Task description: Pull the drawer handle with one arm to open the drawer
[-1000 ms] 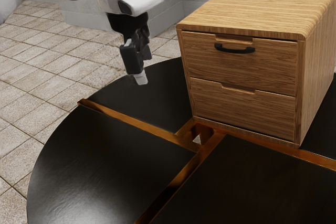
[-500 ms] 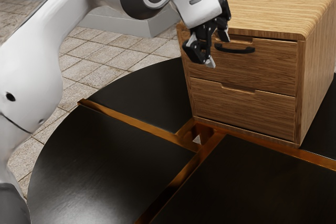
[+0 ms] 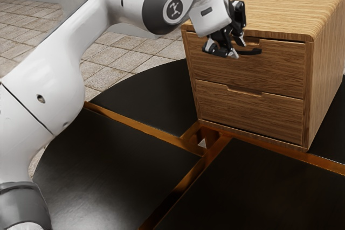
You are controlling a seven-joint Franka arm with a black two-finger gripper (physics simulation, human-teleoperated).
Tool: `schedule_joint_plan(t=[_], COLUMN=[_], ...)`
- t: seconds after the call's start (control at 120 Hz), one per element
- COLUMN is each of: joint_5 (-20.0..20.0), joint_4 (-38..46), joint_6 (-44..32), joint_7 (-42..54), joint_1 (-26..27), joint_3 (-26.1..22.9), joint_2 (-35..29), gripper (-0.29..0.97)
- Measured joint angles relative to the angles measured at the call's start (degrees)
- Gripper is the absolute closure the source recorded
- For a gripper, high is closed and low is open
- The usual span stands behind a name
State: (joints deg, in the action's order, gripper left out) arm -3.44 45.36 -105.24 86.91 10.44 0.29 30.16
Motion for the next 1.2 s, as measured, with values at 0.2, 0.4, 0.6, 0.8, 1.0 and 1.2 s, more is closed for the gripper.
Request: schedule_joint_plan(t=[0.2,0.4,0.6,0.8,1.0,1.2], joint_5=[1.4,2.6,3.5,4.6,4.6,4.4], joint_4=[-1.5,-1.6,0.6,4.2,14.0,23.3], joint_6=[-1.8,-2.7,-2.5,-2.3,-2.4,-4.1], joint_7=[2.2,3.8,5.0,5.7,6.2,6.2], joint_1=[-0.3,-0.6,-2.8,-2.0,-1.7,-1.0], joint_3=[-0.2,-0.1,-0.2,0.2,0.2,1.8], joint_2=[2.1,3.3,1.5,-0.6,-8.5,-14.8], gripper=[0.59,0.61,0.61,0.65,0.73,0.79])
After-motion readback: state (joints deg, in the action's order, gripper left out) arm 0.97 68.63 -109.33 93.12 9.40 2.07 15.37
